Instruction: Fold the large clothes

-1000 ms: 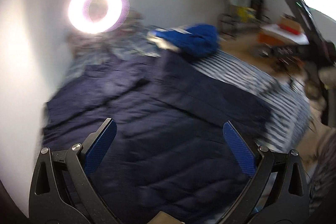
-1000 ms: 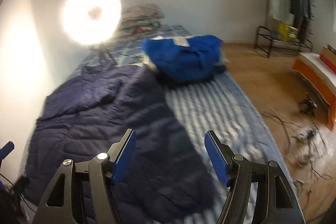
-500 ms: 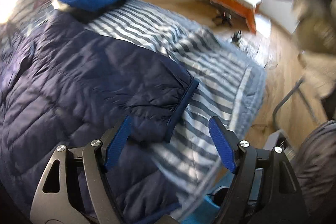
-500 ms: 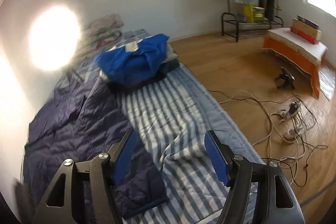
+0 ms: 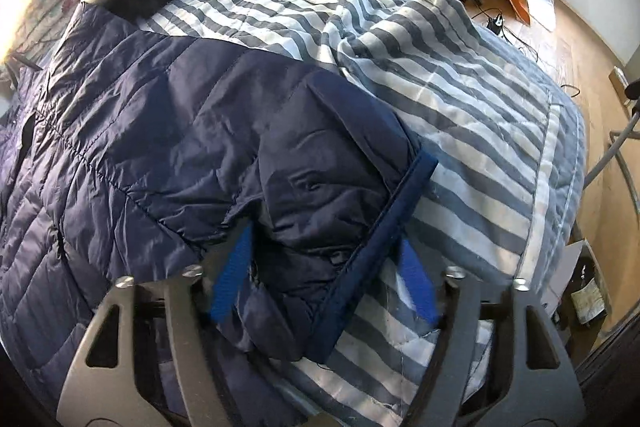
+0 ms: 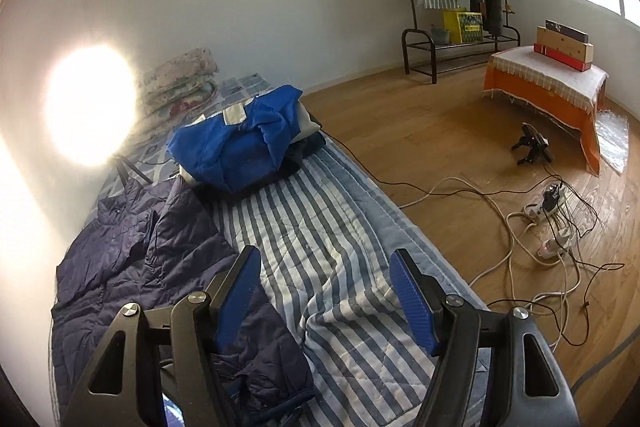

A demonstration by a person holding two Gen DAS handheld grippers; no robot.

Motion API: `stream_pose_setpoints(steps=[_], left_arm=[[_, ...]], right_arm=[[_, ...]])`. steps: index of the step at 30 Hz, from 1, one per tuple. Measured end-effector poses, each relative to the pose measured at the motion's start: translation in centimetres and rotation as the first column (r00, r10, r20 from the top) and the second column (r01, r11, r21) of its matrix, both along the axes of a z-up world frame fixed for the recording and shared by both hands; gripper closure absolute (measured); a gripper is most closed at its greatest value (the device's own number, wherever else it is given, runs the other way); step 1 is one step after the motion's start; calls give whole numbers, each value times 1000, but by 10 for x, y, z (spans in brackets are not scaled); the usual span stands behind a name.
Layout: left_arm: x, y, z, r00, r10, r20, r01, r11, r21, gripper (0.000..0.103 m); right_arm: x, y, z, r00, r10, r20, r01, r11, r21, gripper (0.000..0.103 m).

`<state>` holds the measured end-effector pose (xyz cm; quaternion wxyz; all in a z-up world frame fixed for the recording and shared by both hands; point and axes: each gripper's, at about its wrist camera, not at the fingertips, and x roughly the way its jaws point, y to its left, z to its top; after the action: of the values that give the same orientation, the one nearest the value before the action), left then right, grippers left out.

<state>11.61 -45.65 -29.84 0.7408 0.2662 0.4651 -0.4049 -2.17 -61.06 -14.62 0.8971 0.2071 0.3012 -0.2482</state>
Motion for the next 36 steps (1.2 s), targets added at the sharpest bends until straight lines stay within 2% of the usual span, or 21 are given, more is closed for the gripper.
stream_pose_setpoints(steps=[2, 4, 10, 14, 19, 23, 26, 30, 33, 36], left_arm=[[4, 0, 3, 999, -2, -37, 1, 1000, -19, 69], [7, 2, 10, 998, -2, -59, -1, 999, -36, 91], [31, 34, 48, 991, 39, -127, -59, 987, -150, 94], [62, 74, 81, 978, 85, -189, -129, 964, -232, 95], [113, 140, 113, 958, 172, -231, -240, 920, -310, 95], [156, 188, 120, 937, 262, -233, -329, 886, -326, 95], [193, 229, 118, 908, 352, -228, -411, 852, -324, 95], [233, 279, 109, 866, 469, -174, -500, 812, -302, 95], [268, 315, 100, 829, 550, -103, -555, 784, -277, 95], [305, 343, 88, 795, 601, -85, -600, 757, -260, 95]], right_arm=[[3, 2, 0, 1000, 8, 3, -8, 1000, 11, 33], [5, 5, 0, 1000, 13, 1, -13, 1000, 7, 33], [11, 16, 2, 1000, 30, -5, -30, 1000, -10, 33], [17, 24, 2, 999, 45, -13, -45, 999, -16, 33], [28, 39, 1, 996, 79, -38, -80, 996, -31, 34], [37, 56, 3, 993, 106, -58, -111, 991, -78, 35], [45, 71, 4, 989, 124, -81, -133, 983, -127, 35], [54, 91, 5, 984, 151, -96, -167, 969, -184, 35], [61, 100, 8, 979, 183, -87, -196, 964, -180, 35], [66, 109, 7, 975, 201, -98, -216, 959, -181, 35]])
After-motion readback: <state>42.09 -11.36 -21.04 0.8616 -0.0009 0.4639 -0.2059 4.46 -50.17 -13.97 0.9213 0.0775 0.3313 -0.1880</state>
